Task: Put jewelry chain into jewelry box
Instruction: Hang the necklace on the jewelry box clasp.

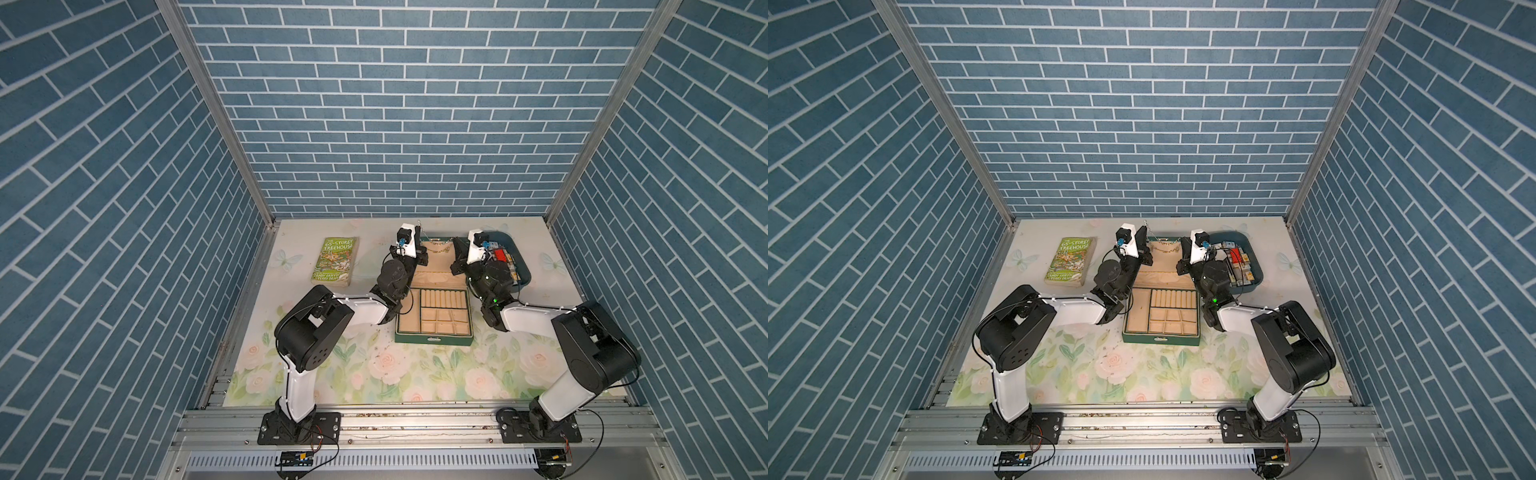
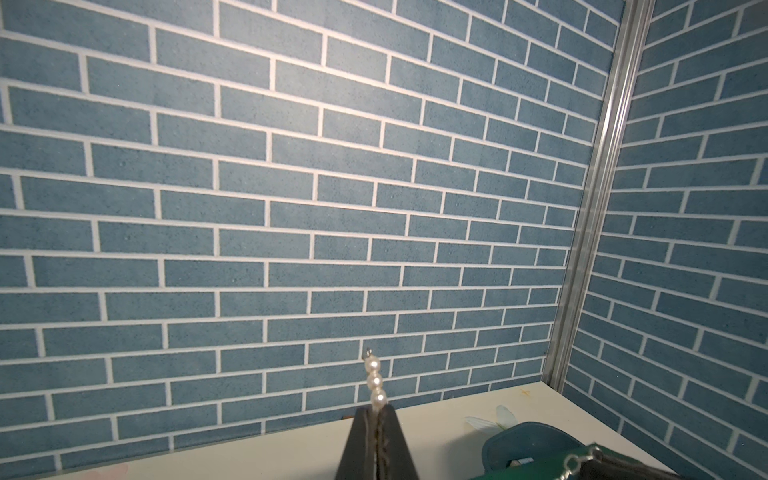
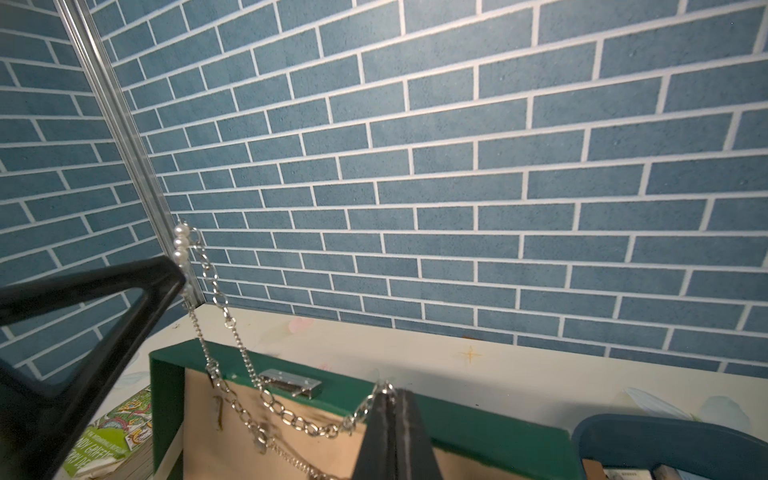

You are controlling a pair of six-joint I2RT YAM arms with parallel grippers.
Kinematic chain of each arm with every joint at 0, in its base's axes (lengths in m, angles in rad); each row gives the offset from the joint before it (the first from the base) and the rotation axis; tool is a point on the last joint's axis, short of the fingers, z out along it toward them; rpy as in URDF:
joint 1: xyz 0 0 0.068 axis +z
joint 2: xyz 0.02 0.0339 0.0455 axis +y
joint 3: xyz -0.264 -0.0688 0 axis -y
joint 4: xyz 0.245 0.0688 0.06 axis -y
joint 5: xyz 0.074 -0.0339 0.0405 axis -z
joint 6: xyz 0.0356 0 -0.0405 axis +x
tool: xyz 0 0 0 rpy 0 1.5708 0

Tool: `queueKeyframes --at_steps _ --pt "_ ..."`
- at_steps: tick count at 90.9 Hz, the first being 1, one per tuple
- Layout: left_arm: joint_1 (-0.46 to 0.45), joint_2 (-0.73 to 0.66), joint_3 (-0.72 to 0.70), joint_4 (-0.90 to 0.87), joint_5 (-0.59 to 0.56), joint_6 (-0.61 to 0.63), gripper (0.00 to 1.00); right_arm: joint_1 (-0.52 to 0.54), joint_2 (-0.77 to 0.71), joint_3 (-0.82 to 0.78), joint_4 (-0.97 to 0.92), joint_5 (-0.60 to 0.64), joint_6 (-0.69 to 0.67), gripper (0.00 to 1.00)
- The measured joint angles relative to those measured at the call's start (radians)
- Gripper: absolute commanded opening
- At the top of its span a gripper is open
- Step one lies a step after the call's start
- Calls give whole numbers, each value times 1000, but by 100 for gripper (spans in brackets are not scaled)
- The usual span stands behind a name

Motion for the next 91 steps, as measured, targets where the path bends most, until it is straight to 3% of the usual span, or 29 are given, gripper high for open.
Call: queueKeyframes --at_steps 91 --pt "-6 -42 -101 -1 28 0 0 2 0 -52 18 -16 52 0"
